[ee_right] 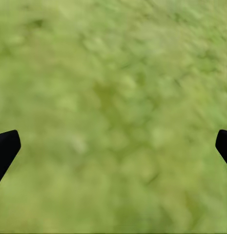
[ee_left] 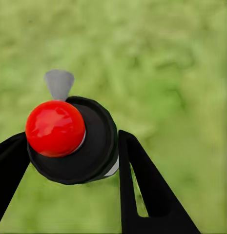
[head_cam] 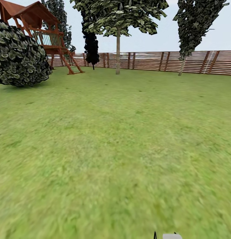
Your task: In the garden, pick up the pesticide atomizer on the floor and spray pesticide onto both trees until each tree trunk is fully covered.
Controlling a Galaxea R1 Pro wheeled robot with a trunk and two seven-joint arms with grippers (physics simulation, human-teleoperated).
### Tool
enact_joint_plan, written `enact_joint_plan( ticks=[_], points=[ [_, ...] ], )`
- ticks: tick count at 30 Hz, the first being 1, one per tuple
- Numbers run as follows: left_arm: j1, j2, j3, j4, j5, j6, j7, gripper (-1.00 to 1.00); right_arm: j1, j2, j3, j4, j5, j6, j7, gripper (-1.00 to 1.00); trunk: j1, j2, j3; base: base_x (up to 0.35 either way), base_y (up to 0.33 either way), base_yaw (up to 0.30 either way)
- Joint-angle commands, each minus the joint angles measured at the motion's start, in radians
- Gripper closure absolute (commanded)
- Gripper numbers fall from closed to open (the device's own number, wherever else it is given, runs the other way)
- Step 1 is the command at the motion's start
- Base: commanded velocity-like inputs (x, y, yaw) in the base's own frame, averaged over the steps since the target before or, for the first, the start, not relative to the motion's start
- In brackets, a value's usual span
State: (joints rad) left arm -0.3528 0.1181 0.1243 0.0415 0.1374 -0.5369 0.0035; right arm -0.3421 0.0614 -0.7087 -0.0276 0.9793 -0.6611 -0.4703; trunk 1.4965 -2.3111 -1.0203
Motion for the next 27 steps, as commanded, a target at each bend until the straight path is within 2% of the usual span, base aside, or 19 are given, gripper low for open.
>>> enact_joint_plan(
  ticks=[1, 18, 27],
  points=[
    [0.000, 0.000, 0.000, 0.000, 0.000, 0.000, 0.000, 1.00, 0.000, 0.000, 0.000, 0.000, 0.000, 0.000, 0.000, -1.00, 0.000, 0.000, 0.000, 0.339, 0.000, 0.000],
    [0.000, 0.000, 0.000, 0.000, -0.001, -0.001, 0.000, 1.00, 0.000, 0.000, 0.000, 0.000, -0.001, 0.000, 0.000, -1.00, 0.000, 0.000, 0.000, 0.339, 0.000, 0.000],
    [0.010, -0.009, 0.000, 0.000, -0.002, -0.004, 0.000, 1.00, 0.000, 0.000, 0.000, 0.000, -0.001, 0.000, 0.000, -1.00, 0.000, 0.000, 0.000, 0.339, 0.000, 0.000]
  ],
)
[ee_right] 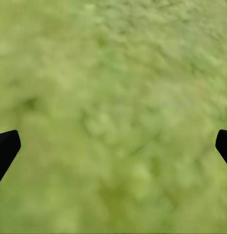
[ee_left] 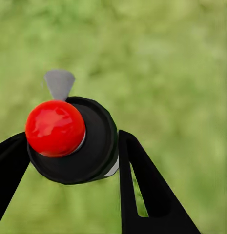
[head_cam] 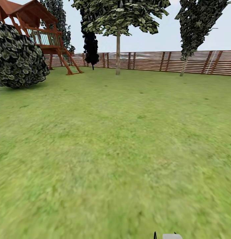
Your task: In the garden, pick up the pesticide atomizer on the floor and spray pesticide onto both trees until each tree trunk is fully covered.
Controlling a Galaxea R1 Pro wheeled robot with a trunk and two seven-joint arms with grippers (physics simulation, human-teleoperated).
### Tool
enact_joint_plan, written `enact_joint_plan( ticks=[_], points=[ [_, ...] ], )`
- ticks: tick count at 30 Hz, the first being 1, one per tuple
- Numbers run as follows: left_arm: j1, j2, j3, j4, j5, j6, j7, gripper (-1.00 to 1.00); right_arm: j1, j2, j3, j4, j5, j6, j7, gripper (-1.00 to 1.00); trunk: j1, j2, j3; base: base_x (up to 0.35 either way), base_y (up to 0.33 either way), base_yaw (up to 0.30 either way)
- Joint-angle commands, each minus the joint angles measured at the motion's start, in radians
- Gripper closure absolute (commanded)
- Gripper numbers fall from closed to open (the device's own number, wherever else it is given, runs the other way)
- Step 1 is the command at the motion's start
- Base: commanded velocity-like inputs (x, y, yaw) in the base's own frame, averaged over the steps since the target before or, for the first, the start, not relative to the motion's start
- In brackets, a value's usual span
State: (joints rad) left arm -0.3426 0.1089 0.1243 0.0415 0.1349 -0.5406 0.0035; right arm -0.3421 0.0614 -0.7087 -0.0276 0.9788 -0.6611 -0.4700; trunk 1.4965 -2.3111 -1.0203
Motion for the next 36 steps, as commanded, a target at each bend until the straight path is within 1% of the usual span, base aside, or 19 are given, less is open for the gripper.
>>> enact_joint_plan(
  ticks=[1, 21, 22, 25, 26, 27, 30, 36],
  points=[
    [0.000, 0.000, 0.000, 0.000, 0.000, 0.000, 0.000, 1.00, 0.000, 0.000, 0.000, 0.000, 0.000, 0.000, 0.000, -1.00, 0.000, 0.000, 0.000, 0.339, 0.000, 0.000],
    [0.001, 0.000, -0.002, -0.002, -0.001, -0.001, 0.000, 1.00, 0.000, 0.001, 0.000, 0.000, 0.000, 0.000, 0.000, -1.00, 0.000, 0.000, 0.000, 0.339, 0.000, 0.000],
    [0.001, 0.000, -0.002, -0.002, -0.001, -0.001, 0.000, 1.00, 0.000, 0.007, 0.001, 0.001, 0.000, 0.000, 0.001, -1.00, 0.000, 0.000, 0.000, 0.339, 0.000, 0.000],
    [0.001, 0.001, -0.002, -0.002, -0.001, -0.001, 0.000, 1.00, 0.000, 0.061, 0.001, 0.000, 0.000, -0.001, 0.002, -1.00, 0.000, 0.000, 0.000, 0.339, 0.000, 0.000],
    [0.001, 0.001, -0.002, -0.002, -0.001, -0.001, 0.000, 1.00, 0.000, 0.070, 0.000, 0.001, 0.000, -0.001, 0.002, -1.00, 0.000, 0.000, 0.000, 0.339, 0.000, 0.000],
    [0.001, 0.001, -0.002, -0.002, -0.001, -0.001, 0.000, 1.00, 0.000, 0.070, 0.000, 0.000, 0.000, -0.001, 0.002, -1.00, 0.000, 0.000, 0.000, 0.339, 0.000, 0.000],
    [0.001, 0.001, -0.002, -0.002, -0.001, -0.001, -0.002, 1.00, 0.006, 0.032, 0.000, -0.001, 0.000, 0.000, 0.001, -1.00, 0.000, 0.000, 0.000, 0.339, 0.000, 0.000],
    [0.002, 0.000, -0.002, -0.002, -0.001, -0.002, -0.002, 1.00, 0.008, 0.028, 0.000, -0.001, 0.000, 0.000, 0.001, -1.00, 0.000, 0.000, 0.000, 0.339, 0.000, 0.000]
  ],
)
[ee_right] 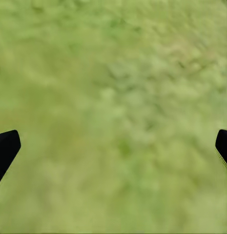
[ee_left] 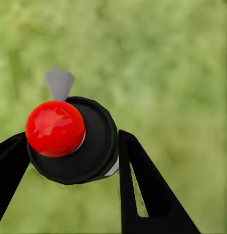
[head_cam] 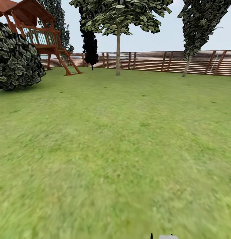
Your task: In the garden, pick up the pesticide atomizer on the floor and spray pesticide onto both trees until each tree trunk is fully covered.
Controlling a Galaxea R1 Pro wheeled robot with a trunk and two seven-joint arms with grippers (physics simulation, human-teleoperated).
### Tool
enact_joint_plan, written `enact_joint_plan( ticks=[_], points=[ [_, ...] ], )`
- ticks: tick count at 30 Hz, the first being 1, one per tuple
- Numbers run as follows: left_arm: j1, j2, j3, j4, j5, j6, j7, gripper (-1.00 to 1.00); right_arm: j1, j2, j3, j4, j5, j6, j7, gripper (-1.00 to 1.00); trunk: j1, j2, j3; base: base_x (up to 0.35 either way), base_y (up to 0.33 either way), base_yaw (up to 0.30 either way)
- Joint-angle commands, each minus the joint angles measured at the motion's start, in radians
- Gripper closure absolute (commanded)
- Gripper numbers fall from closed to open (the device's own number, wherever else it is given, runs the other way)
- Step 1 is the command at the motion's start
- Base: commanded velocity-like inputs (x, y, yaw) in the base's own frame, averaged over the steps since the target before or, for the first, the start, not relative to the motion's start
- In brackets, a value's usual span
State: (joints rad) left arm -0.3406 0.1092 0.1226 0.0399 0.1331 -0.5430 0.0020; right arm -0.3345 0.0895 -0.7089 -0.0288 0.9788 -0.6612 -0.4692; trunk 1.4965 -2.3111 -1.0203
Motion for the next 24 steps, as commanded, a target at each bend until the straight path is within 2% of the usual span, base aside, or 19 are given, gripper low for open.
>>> enact_joint_plan(
  ticks=[1, 24],
  points=[
    [0.000, 0.000, 0.000, 0.000, 0.000, 0.000, 0.000, 1.00, 0.000, 0.001, 0.000, 0.001, 0.000, 0.000, 0.001, -1.00, 0.000, 0.000, 0.000, 0.339, 0.000, 0.000],
    [0.000, 0.000, 0.000, 0.000, 0.000, 0.000, 0.000, 1.00, 0.000, 0.001, 0.000, 0.001, 0.000, 0.000, 0.000, -1.00, 0.000, 0.000, 0.000, 0.339, 0.000, 0.000]
  ],
)
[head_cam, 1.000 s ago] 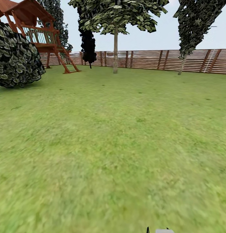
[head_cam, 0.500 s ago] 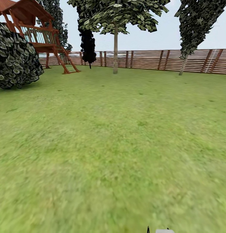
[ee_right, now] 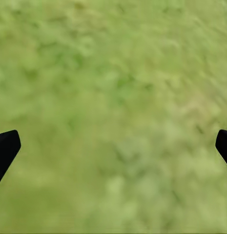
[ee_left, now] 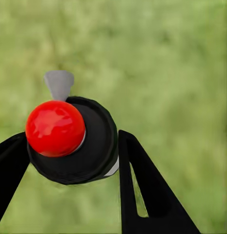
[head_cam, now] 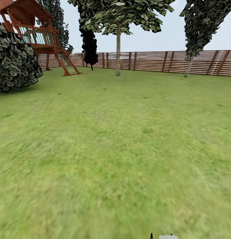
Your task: In the garden, pick up the pesticide atomizer on the floor and spray pesticide onto both trees until each tree trunk is fully covered.
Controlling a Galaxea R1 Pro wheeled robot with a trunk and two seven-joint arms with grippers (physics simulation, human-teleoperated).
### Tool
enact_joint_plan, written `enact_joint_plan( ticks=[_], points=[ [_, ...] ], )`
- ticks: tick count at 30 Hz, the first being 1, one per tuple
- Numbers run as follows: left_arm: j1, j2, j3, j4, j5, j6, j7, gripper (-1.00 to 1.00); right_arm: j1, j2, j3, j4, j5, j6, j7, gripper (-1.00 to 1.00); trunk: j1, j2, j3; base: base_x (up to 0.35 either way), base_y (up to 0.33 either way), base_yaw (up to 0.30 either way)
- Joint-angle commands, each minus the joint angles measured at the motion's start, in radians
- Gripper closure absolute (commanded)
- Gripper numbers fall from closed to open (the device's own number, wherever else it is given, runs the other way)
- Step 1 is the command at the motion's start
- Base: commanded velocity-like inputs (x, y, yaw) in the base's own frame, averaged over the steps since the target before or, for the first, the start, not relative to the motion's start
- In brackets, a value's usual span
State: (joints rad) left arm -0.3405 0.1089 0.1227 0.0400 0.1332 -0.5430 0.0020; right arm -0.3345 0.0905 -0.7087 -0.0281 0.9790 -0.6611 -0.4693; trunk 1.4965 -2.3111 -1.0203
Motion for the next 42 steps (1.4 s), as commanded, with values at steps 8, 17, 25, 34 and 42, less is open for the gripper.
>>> enact_joint_plan(
  ticks=[8, 17, 25, 34, 42],
  points=[
    [0.000, 0.000, 0.000, 0.000, 0.000, 0.000, 0.000, 1.00, 0.000, 0.000, 0.000, 0.000, 0.000, 0.000, 0.001, -1.00, 0.000, 0.000, 0.000, 0.339, 0.000, 0.000],
    [0.000, -0.001, 0.000, 0.000, 0.000, 0.000, 0.000, 1.00, 0.000, 0.000, 0.000, 0.000, 0.000, 0.000, 0.000, -1.00, 0.000, 0.000, 0.000, 0.339, 0.000, 0.000],
    [0.000, -0.001, 0.000, 0.000, 0.000, 0.000, 0.000, 1.00, 0.000, 0.000, 0.000, 0.000, 0.000, 0.000, 0.000, -1.00, 0.000, 0.000, 0.000, 0.339, 0.000, 0.000],
    [0.000, 0.000, 0.000, 0.000, 0.000, 0.000, 0.000, 1.00, 0.000, 0.000, 0.000, 0.000, 0.000, 0.000, 0.000, -1.00, 0.000, 0.000, 0.000, 0.339, 0.000, 0.000],
    [0.000, 0.000, 0.000, 0.000, 0.000, 0.000, 0.001, 1.00, 0.000, 0.000, 0.000, 0.000, 0.000, 0.000, 0.000, -1.00, 0.000, 0.000, 0.000, 0.339, 0.000, 0.000]
  ],
)
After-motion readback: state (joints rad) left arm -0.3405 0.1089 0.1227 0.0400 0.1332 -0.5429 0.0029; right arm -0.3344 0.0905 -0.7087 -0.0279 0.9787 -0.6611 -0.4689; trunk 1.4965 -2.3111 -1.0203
